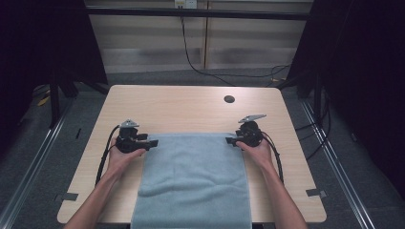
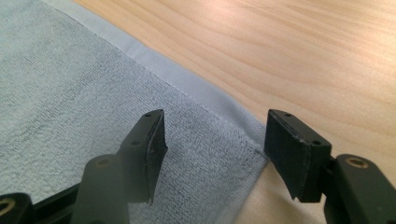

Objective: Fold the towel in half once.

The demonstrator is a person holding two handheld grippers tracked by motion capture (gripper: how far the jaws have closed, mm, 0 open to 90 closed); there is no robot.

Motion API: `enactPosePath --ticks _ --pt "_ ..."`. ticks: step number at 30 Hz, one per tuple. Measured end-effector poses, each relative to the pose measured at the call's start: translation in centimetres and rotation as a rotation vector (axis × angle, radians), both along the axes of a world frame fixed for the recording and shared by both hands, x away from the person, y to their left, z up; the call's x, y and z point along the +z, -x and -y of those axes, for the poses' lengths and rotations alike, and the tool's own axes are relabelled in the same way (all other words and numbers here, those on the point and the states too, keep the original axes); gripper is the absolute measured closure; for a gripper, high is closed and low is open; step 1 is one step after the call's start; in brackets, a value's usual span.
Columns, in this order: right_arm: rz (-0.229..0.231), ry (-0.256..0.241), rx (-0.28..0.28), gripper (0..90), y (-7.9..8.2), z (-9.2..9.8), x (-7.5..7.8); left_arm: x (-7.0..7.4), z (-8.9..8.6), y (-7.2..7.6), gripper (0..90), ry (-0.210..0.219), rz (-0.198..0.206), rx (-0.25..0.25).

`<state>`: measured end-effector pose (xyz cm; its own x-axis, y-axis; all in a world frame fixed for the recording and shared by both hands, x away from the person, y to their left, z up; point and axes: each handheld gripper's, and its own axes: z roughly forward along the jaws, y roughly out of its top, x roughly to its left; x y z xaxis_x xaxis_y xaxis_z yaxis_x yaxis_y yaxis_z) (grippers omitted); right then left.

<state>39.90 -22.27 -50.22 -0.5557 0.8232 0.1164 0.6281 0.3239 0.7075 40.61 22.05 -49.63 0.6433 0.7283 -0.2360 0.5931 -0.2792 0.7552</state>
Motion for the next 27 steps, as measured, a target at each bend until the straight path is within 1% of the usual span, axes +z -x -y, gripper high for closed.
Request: enactPosePath --ticks 1,2,3,4,5,6,7,8,9,10,11,12,13,14,15,16,18,19,20,21,23,24,27 --pt "0.012 -0.005 0.0 38.5 0.1 0.0 -0.2 -0.1 0.0 -0.1 35.5 -0.005 -0.001 0.006" --pt "0.026 0.008 0.0 38.9 0.3 -0.1 -0.3 -0.2 0.1 -0.3 35.7 0.003 -0.002 0.012" --pt "0.047 0.015 -0.01 38.8 0.6 -0.2 -0.5 -0.4 0.0 -0.5 35.7 0.021 -0.009 0.01" --pt "0.082 0.056 -0.014 39.3 1.1 -0.7 -0.7 -0.8 0.1 -0.7 35.6 0.003 -0.005 0.03" --pt "0.078 0.067 -0.018 43.1 1.3 -0.9 -0.6 -0.9 0.1 -0.8 35.1 0.0 -0.011 0.027" --pt "0.063 0.054 -0.001 50.3 1.3 -0.9 -0.6 -1.0 0.3 -0.7 35.1 0.002 -0.014 0.026" --pt "0.068 0.051 -0.01 52.5 1.4 -0.9 -0.7 -1.0 0.3 -0.7 34.7 0.002 -0.014 0.026" --pt "0.073 0.044 -0.007 56.2 1.6 -0.9 -0.8 -1.0 0.4 -0.6 34.5 -0.024 -0.007 0.015" --pt "0.078 0.041 0.0 59.2 1.7 -0.9 -0.8 -1.0 0.6 -0.6 34.5 -0.032 0.01 0.011" --pt "0.076 0.036 -0.001 62.5 1.9 -0.9 -0.8 -0.9 0.7 -0.6 34.5 -0.027 0.014 0.009" --pt "0.076 0.036 -0.001 62.5 1.9 -0.9 -0.8 -0.9 0.7 -0.6 34.4 -0.027 0.014 0.009" --pt "0.08 0.032 0.005 65.5 2.0 -0.8 -0.8 -0.9 0.8 -0.7 34.4 -0.027 0.019 0.012" --pt "0.082 0.031 0.007 67.7 2.0 -0.7 -0.8 -0.9 0.9 -0.8 34.2 -0.033 0.018 0.012" --pt "0.073 0.026 0.003 70.2 2.1 -0.8 -0.8 -1.0 1.0 -0.8 34.0 -0.038 0.023 0.007" --pt "0.073 0.017 0.015 75.4 2.3 -0.8 -0.8 -1.1 1.1 -0.8 32.9 -0.041 0.021 0.002" --pt "0.077 0.011 0.02 76.3 2.3 -0.8 -0.8 -1.4 1.5 -0.8 32.1 -0.072 0.032 -0.008" --pt "0.08 -0.011 0.017 78.1 2.5 -0.7 -1.0 -1.4 1.6 -0.8 31.3 -0.073 0.04 -0.008" --pt "0.08 -0.011 0.017 78.1 2.5 -0.7 -1.0 -1.5 1.6 -0.8 31.3 -0.07 0.039 -0.008" --pt "0.077 -0.015 0.016 78.9 2.6 -0.6 -1.0 -1.5 1.5 -0.9 31.5 -0.058 0.038 -0.007" --pt "0.077 -0.022 0.018 79.6 2.7 -0.6 -1.0 -1.5 1.6 -0.8 31.2 -0.072 0.041 -0.019" --pt "0.074 -0.022 0.01 79.9 2.8 -0.7 -1.0 -1.5 1.8 -0.7 31.2 -0.08 0.049 -0.022" --pt "0.071 -0.027 0.019 80.3 2.9 -0.7 -1.0 -1.4 2.1 -0.5 35.9 -0.082 0.055 -0.054" --pt "0.068 -0.031 0.024 80.3 2.9 -0.7 -1.0 -1.4 2.4 -0.3 40.5 -0.079 0.056 -0.055"
